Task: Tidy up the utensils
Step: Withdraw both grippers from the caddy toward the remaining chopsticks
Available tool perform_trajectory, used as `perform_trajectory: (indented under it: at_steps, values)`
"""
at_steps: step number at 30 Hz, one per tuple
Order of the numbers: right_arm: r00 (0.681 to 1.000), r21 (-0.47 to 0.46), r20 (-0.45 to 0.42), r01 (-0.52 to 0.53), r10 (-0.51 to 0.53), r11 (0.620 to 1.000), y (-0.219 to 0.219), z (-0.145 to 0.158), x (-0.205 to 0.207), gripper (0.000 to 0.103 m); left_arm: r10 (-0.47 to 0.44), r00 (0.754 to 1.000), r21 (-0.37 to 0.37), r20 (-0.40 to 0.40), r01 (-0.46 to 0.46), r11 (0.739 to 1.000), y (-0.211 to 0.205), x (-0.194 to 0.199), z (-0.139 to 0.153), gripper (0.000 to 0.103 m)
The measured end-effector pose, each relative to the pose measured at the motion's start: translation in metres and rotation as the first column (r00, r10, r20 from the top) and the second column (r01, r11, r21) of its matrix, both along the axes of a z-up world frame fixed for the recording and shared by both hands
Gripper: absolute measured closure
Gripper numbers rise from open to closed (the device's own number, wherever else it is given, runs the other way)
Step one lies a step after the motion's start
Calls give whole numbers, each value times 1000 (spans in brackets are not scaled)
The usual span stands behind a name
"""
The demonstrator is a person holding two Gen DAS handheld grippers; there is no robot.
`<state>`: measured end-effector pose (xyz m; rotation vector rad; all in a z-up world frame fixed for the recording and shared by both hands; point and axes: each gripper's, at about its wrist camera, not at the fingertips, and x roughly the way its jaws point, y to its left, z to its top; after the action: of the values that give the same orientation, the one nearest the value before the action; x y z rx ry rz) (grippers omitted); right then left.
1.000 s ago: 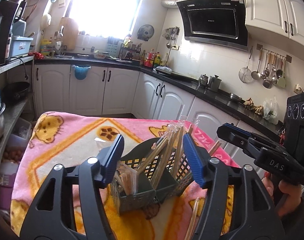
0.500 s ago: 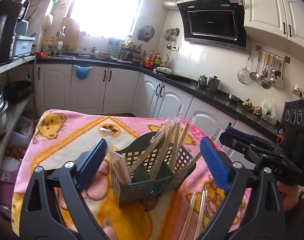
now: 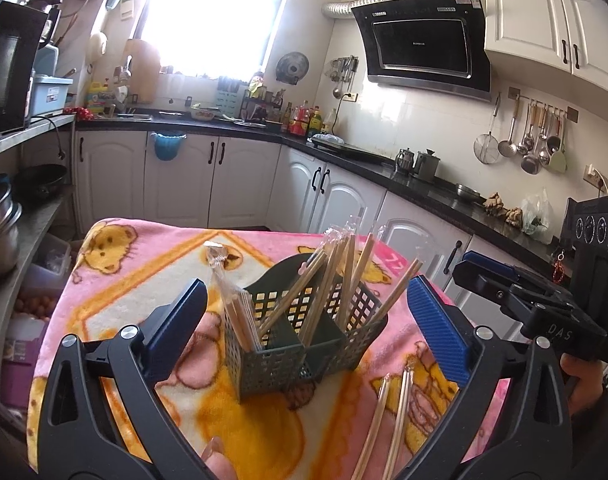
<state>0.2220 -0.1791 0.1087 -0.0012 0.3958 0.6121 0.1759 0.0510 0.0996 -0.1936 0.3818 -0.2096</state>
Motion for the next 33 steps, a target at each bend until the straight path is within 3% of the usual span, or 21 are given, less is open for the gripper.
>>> perform_trajectory:
  at_steps: [33]
  values:
    - [995, -72, -99, -4, -3, 997, -10, -47, -31, 37, -39, 988, 56, -150, 48, 997, -20, -8, -55, 11]
